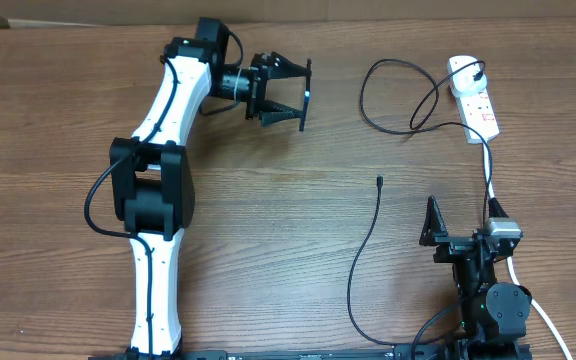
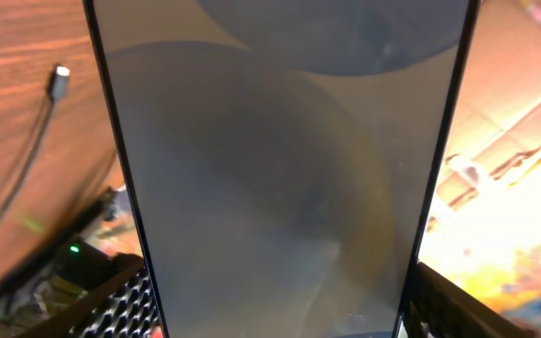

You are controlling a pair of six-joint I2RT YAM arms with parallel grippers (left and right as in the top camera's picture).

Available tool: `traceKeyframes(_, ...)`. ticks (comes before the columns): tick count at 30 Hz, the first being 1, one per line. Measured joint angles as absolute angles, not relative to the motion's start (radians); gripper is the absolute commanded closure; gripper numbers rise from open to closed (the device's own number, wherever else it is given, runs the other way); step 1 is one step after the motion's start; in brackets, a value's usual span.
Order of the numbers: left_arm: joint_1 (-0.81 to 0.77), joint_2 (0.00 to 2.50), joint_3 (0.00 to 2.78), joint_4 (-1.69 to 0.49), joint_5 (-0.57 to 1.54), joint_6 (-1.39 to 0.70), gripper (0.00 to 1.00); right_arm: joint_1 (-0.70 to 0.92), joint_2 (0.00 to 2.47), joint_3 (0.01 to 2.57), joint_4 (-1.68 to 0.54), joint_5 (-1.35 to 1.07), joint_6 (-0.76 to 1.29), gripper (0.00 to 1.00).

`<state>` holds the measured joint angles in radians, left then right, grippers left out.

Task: Plug charger to phone and switch on socket
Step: 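Lift the phone with the left gripper and raise it upright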

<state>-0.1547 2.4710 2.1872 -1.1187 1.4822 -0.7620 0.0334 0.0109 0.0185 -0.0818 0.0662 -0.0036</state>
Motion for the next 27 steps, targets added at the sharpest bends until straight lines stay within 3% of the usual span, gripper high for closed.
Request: traceKeyframes(27,-0.064,2.471,2.187,-1.131,1.519,-0.915,0.27,0.033,0.011,0.019,-0.081,0.067,-0.004,0.00)
